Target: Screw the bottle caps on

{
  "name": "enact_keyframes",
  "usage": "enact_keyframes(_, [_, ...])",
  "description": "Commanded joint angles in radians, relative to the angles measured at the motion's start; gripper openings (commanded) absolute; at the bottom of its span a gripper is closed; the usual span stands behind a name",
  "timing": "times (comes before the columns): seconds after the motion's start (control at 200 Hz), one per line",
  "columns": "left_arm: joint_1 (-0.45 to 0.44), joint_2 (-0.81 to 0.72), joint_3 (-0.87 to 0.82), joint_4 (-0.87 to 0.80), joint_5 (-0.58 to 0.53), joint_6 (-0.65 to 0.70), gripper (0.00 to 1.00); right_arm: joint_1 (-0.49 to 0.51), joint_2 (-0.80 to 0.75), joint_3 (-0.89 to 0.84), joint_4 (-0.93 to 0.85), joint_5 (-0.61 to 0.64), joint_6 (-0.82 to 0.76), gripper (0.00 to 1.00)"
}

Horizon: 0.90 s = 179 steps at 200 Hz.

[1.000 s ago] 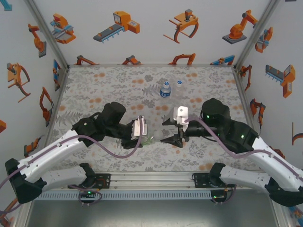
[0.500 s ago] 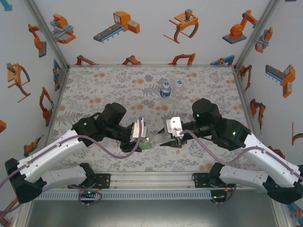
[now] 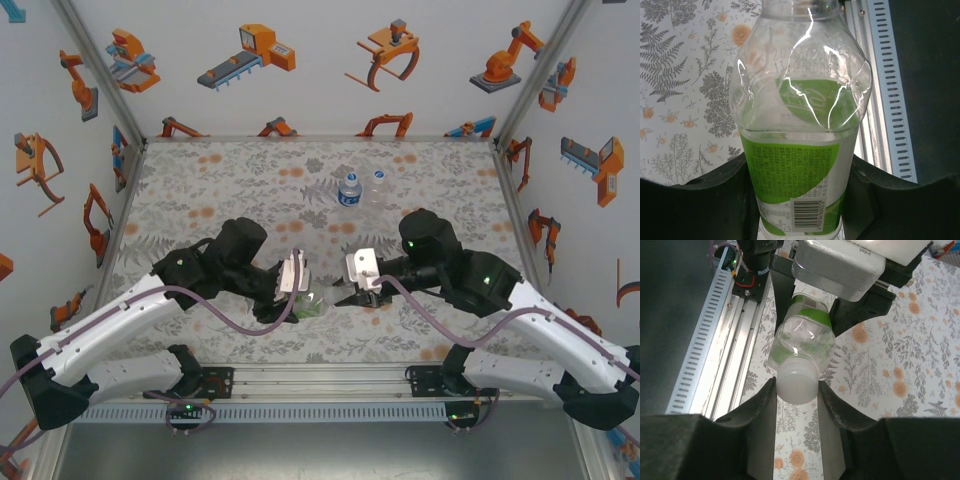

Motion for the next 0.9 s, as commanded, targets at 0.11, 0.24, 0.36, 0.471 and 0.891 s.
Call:
enact_keyframes(0.11, [-0.005, 0.004, 0.010, 0.064, -0.051, -0.003, 0.00, 0.005, -0.024, -0.066, 0.131, 0.157, 0.404, 0.00])
enact_keyframes(0.24, [-0.006, 0.009, -0.025, 0.175, -0.124, -0.016, 0.00, 0.005, -0.078, -0.154, 0.275, 0.382, 0.884, 0.00])
enact_keyframes(0.36, [-0.005, 0.018, -0.042, 0.223, -0.209, -0.006, 0.00, 0.006, -0.118, -0.208, 0.291, 0.543, 1.274, 0.00])
enact_keyframes(0.471, [-0.005, 0.023, -0.065, 0.271, -0.254, 0.002, 0.00, 0.004, -0.132, -0.205, 0.219, 0.666, 1.550, 0.00])
enact_keyframes(0.891, [-0.005, 0.074, -0.046, 0.267, -0.197, 0.017, 0.00, -0.017, -0.091, -0.156, 0.139, 0.704, 1.689, 0.00])
